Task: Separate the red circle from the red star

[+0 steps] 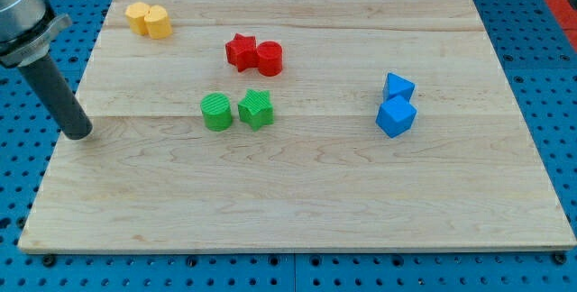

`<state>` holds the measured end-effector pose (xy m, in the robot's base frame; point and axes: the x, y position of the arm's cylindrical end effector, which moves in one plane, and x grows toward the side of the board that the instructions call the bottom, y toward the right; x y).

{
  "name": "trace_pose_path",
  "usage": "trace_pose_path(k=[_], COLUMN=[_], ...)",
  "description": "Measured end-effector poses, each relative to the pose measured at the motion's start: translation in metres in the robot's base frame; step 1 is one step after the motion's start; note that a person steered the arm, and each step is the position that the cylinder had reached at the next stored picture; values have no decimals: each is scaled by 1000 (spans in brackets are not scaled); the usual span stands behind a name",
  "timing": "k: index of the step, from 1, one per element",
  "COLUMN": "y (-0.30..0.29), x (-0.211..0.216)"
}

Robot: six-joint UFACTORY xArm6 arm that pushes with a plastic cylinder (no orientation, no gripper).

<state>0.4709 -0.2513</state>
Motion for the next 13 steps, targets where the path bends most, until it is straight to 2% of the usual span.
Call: trace_pose_path(k=[1,2,3,5,6,8,9,10,11,12,13], y=[81,136,133,14,-19,-20,-20,-19,-1,86,160], x=[-1,-5,-5,-10,-12,1,74,108,111,107,86])
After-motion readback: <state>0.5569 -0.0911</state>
